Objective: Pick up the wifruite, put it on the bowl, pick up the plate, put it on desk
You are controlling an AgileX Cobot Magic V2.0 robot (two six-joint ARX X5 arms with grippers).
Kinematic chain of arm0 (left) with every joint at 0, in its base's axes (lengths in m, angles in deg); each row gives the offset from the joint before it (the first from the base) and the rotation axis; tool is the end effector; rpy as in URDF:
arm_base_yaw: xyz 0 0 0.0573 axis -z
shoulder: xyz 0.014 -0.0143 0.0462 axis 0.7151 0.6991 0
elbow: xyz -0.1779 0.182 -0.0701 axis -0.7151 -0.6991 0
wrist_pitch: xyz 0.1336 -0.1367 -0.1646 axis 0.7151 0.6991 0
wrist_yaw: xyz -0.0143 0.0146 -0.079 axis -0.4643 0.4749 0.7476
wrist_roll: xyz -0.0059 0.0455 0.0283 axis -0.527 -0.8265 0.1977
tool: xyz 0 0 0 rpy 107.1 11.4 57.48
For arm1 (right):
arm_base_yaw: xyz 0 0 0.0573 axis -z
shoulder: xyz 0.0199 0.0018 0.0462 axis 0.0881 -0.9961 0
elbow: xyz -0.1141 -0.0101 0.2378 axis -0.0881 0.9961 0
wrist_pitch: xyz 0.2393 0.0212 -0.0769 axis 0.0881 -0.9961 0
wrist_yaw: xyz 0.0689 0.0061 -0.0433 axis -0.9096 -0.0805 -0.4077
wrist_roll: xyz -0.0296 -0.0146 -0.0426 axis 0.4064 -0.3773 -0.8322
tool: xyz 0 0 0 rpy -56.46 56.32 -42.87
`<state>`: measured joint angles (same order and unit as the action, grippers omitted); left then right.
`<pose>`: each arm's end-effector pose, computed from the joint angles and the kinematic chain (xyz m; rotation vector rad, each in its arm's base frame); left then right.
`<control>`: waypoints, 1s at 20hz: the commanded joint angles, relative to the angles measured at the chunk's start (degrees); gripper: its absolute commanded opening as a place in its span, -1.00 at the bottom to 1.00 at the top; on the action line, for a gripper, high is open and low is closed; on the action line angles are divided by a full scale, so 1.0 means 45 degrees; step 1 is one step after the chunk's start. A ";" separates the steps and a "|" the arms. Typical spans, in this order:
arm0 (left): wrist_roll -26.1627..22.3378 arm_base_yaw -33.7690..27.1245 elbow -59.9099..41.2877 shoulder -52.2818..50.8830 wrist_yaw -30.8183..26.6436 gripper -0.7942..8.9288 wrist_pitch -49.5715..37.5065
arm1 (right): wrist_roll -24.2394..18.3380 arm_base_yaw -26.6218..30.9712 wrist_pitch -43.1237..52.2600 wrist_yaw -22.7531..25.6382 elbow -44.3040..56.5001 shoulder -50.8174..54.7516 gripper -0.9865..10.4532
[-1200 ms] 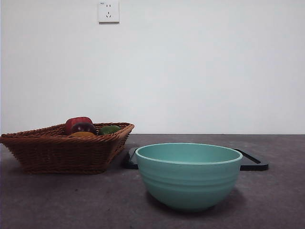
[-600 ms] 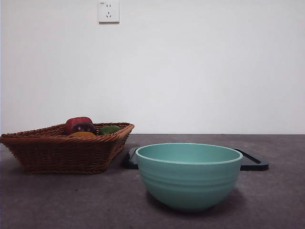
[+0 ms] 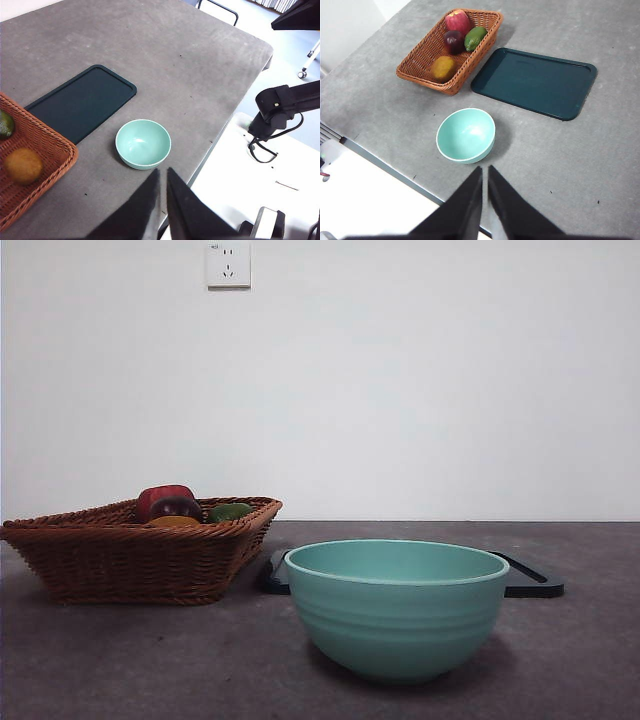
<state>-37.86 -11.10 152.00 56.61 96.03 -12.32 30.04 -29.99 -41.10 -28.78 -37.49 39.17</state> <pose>0.0334 -0.0369 0.4351 0.1363 0.5103 -1.0106 -0.0058 -0.0012 0.3827 0.1237 0.6113 0.5926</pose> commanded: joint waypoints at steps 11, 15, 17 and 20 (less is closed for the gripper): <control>-0.0432 -0.5309 -0.3648 -0.1229 -0.1773 -0.80 -0.4197 | -0.0112 -0.0097 0.0112 0.0005 -0.0223 -0.0024 -0.81; 0.1035 -0.7087 -1.0336 -0.4143 -0.4041 -0.80 -1.0394 | -0.0117 -0.0097 0.0112 0.0005 -0.0223 -0.0024 -0.81; 0.1773 -0.7422 -1.2900 -0.5338 -0.5518 -0.80 -1.2216 | -0.0117 -0.0097 0.0107 0.0010 -0.0223 -0.0024 -0.81; 0.2832 -0.7451 -1.5630 -0.6698 -0.6800 -0.80 -1.3784 | -0.0112 -0.0097 0.0107 0.0005 -0.0228 -0.0024 -0.81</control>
<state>-28.33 -44.65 83.44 27.21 66.22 -72.77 30.04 -30.03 -41.14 -28.75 -37.49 39.17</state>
